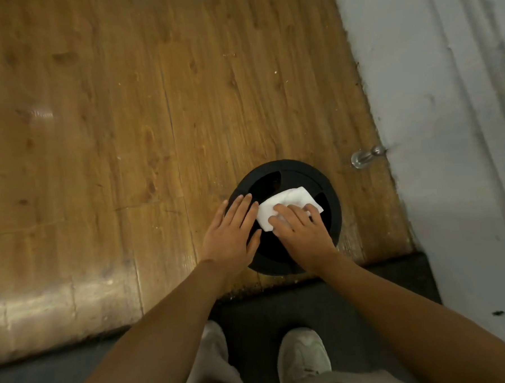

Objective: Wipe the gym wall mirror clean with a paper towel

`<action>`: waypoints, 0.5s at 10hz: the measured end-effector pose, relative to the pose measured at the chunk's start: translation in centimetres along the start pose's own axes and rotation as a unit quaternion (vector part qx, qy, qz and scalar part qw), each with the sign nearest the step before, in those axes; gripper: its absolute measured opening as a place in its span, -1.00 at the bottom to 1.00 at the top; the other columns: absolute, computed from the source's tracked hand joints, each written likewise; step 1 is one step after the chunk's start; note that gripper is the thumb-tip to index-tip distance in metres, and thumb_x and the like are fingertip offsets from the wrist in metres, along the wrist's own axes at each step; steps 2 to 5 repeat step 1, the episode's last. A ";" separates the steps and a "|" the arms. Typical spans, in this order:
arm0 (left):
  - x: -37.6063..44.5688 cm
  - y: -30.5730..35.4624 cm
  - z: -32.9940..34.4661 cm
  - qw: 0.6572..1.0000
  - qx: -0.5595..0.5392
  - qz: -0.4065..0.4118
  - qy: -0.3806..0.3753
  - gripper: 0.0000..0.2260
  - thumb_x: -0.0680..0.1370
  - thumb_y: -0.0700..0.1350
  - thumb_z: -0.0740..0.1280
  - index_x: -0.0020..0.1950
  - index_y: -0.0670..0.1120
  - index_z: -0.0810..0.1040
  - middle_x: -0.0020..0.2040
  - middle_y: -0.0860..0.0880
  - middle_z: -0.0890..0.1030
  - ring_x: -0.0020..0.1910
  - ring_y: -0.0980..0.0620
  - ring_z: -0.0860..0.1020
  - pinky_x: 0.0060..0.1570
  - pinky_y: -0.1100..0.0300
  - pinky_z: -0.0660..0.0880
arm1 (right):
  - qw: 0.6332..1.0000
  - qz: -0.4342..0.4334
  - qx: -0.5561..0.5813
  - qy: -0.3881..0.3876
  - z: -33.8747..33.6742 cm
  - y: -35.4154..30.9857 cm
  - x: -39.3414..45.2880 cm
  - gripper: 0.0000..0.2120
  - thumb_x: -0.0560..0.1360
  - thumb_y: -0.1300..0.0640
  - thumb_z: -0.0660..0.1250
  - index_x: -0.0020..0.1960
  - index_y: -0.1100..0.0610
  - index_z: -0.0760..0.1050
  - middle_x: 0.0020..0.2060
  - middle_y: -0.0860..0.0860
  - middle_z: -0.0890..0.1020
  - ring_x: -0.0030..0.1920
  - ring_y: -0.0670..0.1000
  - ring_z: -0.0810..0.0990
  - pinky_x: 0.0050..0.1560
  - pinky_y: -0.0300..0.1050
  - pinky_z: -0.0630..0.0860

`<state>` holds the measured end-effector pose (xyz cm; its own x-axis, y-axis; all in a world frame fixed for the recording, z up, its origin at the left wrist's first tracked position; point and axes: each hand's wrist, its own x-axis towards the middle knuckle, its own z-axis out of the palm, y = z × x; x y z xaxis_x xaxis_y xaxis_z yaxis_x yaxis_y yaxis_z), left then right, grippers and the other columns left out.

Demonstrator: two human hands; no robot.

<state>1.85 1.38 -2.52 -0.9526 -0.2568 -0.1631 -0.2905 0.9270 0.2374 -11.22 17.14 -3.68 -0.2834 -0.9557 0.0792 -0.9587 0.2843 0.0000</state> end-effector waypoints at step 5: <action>-1.3 1.1 -2.4 0.999 -0.025 -0.021 0.019 -0.50 0.63 0.06 0.08 0.44 -0.19 0.46 0.45 -0.18 0.47 0.45 -0.13 0.42 0.46 -0.07 0.16 | 0.999 0.026 0.029 -0.006 -3.7 -0.6 0.1 -0.71 0.61 -0.01 0.16 0.24 0.08 0.49 0.25 0.13 0.60 0.15 0.14 0.58 0.16 0.16 0.47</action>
